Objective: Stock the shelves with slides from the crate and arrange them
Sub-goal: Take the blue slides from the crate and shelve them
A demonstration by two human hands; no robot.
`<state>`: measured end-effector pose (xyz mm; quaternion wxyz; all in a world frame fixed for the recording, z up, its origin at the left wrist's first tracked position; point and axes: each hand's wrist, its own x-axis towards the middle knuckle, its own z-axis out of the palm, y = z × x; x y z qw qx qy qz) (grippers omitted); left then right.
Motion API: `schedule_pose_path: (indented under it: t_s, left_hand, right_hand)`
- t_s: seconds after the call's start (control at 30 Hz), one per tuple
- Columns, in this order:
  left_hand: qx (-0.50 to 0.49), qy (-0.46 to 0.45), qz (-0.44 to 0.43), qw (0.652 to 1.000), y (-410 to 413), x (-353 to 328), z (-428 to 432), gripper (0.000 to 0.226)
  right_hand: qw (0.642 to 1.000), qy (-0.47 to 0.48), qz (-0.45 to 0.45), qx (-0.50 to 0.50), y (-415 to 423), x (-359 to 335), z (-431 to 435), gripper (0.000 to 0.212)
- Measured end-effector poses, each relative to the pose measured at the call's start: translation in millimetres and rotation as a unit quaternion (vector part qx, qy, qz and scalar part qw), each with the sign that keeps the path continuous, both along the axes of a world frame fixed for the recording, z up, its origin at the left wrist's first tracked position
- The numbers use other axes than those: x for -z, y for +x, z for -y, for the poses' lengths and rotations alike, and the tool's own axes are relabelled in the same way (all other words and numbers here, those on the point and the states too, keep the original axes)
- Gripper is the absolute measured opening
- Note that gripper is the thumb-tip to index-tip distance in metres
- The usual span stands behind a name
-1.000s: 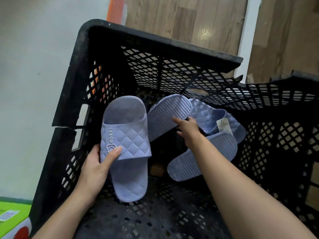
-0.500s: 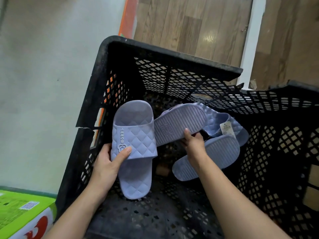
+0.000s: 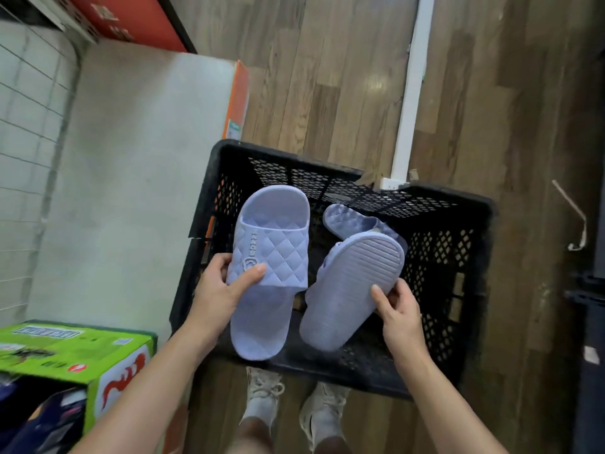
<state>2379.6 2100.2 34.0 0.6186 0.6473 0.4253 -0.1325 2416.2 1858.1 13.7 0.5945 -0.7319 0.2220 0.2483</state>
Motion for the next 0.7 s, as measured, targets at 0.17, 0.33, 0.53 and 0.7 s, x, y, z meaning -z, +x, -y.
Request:
schedule_pose_path:
  t_s: [0.17,0.33,0.53,0.7]
  left_hand:
    - [0.033,-0.023,0.024,0.999,9,-85,15,0.066]
    - [0.081,-0.029,0.054,0.995,17,-172,24,0.061]
    - [0.105,-0.018,0.101,0.989,13,-272,30,0.069]
    - [0.125,-0.033,0.116,0.985,-3,-345,36,0.074]
  right_hand:
    - [1.000,-0.012,0.022,0.019,0,-97,18,0.008]
    - [0.997,-0.009,0.061,0.051,1,-194,22,0.005]
    - [0.994,-0.016,0.097,0.043,-11,-306,28,0.008]
    - [0.991,-0.006,0.129,0.043,-27,-381,40,0.015]
